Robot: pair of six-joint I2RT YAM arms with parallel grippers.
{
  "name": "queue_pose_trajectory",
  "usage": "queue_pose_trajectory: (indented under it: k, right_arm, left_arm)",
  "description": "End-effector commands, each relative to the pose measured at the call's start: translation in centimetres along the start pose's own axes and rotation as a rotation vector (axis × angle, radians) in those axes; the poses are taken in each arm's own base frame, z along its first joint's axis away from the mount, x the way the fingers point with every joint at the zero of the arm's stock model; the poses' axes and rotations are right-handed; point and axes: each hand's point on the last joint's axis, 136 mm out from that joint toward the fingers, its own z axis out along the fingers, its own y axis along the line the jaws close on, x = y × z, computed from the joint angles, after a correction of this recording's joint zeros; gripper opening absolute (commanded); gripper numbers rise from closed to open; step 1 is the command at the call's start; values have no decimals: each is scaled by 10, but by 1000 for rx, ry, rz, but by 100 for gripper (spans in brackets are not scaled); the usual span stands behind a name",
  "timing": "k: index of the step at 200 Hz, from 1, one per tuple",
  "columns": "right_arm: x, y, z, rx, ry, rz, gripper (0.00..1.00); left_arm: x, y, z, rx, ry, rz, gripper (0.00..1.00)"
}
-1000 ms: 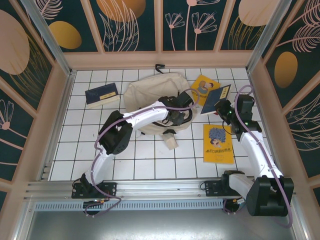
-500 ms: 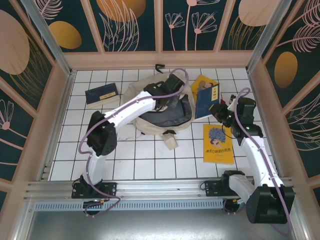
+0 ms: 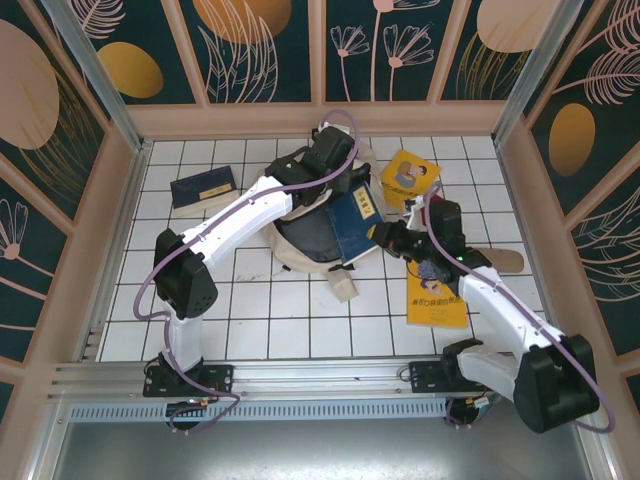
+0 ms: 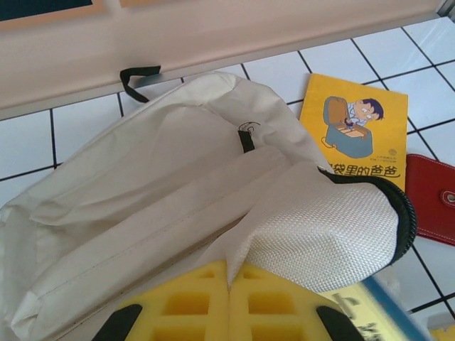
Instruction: Pack the student bag
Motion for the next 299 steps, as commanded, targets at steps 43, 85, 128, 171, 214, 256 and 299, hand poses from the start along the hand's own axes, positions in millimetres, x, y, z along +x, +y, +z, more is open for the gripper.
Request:
queue_pose_trajectory:
  k: [43, 85, 128, 171, 214, 256, 299]
  right_arm:
    - [-31, 38, 71, -58, -52, -18, 2]
    - [-71, 36, 115, -74, -171, 41, 1]
    - [-95, 35, 163, -121, -199, 71, 0]
    - [-110, 24, 197, -123, -224, 58, 0]
    - [-118, -3, 220, -24, -268, 76, 0]
    - [-124, -19, 235, 10, -290, 98, 2]
    - [-110, 4, 245, -85, -172, -5, 0]
  left_arm:
    - [-36, -3, -23, 34, -117, -81, 0]
    - [-35, 1, -26, 17, -118, -90, 0]
    - [-33, 9, -32, -6, -111, -85, 0]
    - [-34, 12, -35, -15, -116, -90, 0]
    - [-29, 9, -29, -4, -98, -91, 0]
    - [-23, 8, -23, 0, -77, -81, 0]
    - [-21, 10, -22, -10, -72, -72, 0]
